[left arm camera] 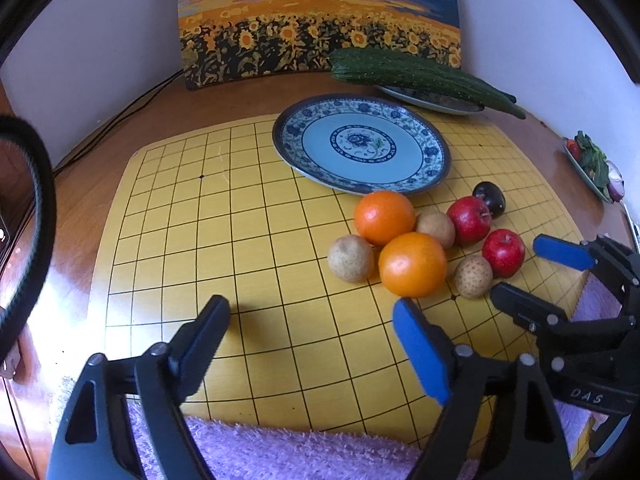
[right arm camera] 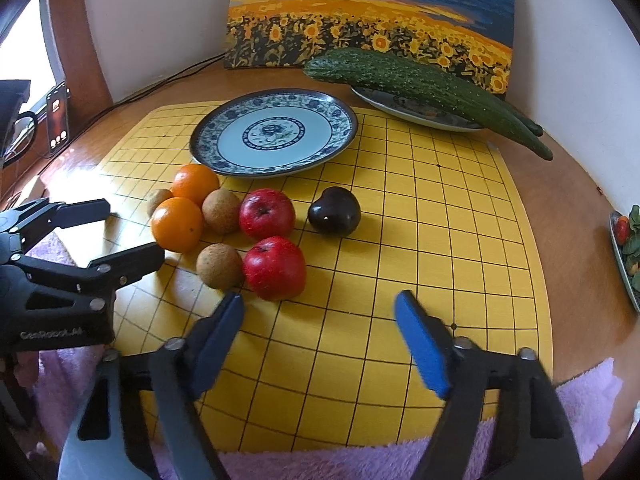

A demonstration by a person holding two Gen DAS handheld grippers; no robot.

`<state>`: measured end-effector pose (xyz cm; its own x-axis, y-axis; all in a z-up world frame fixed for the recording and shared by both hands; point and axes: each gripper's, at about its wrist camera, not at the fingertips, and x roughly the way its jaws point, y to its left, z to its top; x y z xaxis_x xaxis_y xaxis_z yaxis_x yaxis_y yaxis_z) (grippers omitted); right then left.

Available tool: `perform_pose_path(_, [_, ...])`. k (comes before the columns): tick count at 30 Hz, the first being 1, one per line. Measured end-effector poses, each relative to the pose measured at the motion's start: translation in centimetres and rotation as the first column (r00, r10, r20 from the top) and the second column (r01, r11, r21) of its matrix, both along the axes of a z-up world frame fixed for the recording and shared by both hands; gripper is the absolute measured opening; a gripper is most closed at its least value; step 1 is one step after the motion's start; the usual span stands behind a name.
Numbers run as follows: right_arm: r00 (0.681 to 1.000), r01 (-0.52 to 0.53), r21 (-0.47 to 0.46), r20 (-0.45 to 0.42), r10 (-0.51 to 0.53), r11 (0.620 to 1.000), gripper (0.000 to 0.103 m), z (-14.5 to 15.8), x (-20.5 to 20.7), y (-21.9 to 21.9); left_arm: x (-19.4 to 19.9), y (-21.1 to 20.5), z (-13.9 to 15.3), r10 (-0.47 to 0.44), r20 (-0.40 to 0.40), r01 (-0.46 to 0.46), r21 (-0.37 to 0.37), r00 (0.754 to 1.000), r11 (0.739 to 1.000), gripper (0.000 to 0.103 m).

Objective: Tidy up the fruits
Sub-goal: 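Move both tools toward the fruit cluster beside the plate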

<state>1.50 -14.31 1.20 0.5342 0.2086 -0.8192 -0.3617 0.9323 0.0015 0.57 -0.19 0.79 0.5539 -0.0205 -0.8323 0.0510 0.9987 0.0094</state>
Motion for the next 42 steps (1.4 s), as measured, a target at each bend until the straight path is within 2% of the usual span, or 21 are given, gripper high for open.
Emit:
perform_pose_path(5, [1.0,-0.007,0.028,0.0,0.007,1.0,0.053,0.5,-0.1,0.0,0.1,0.4,0.2,0.001,0.009,-0.001,-0.002,1.0,1.0,0.076])
perform_pose_path(11, [1.0,-0.016,0.048,0.01,0.016,0.999,0.046,1.2,0.0,0.2,0.3,2.0,1.3,0.035,0.042,-0.033,-0.046,0.999,0.998,0.073])
perform_pose_path(14, [1.0,-0.019,0.05,0.013,0.019,0.999,0.044,1.3,0.0,0.5,0.8,2.1,1.7,0.033,0.047,-0.031,-0.046,0.998,0.998,0.072])
perform_pose_path(17, [1.0,-0.021,0.052,0.01,0.021,0.998,0.044,1.2,0.1,0.5,1.1,1.9,1.8,0.026,0.045,-0.022,-0.077,0.999,0.997,0.071])
perform_pose_path(20, [1.0,-0.024,0.06,0.004,0.024,0.998,0.042,1.2,0.1,0.5,1.2,1.4,1.5,0.014,0.034,-0.012,-0.085,0.999,0.996,0.066])
perform_pose_path(23, [1.0,-0.028,0.066,0.001,0.028,0.997,0.039,1.2,0.2,0.6,1.3,1.3,1.2,0.003,0.024,0.0,-0.118,1.0,0.993,0.057])
perform_pose_path(25, [0.999,-0.032,0.072,-0.001,0.032,0.997,0.036,1.2,0.1,0.6,1.4,1.4,1.3,-0.004,0.022,0.007,-0.142,1.0,0.99,0.046])
perform_pose_path(30, [0.999,-0.042,0.09,-0.004,0.042,0.995,0.034,1.3,0.0,0.7,1.8,1.4,1.0,-0.005,-0.005,0.004,-0.2,1.0,0.98,0.039])
perform_pose_path(33, [0.999,-0.042,0.097,-0.006,0.043,0.994,0.033,1.2,0.0,0.8,2.0,1.3,0.8,-0.002,-0.007,0.0,-0.198,1.0,0.98,0.038])
perform_pose_path(39, [0.999,-0.033,0.14,-0.025,0.037,0.99,0.031,0.9,0.3,0.4,2.3,1.2,0.6,-0.008,-0.009,0.006,-0.217,1.0,0.976,0.021])
perform_pose_path(42, [0.999,-0.036,0.15,-0.021,0.04,0.988,0.031,0.8,0.4,0.3,2.3,1.2,0.6,-0.012,-0.007,0.011,-0.22,1.0,0.976,0.02])
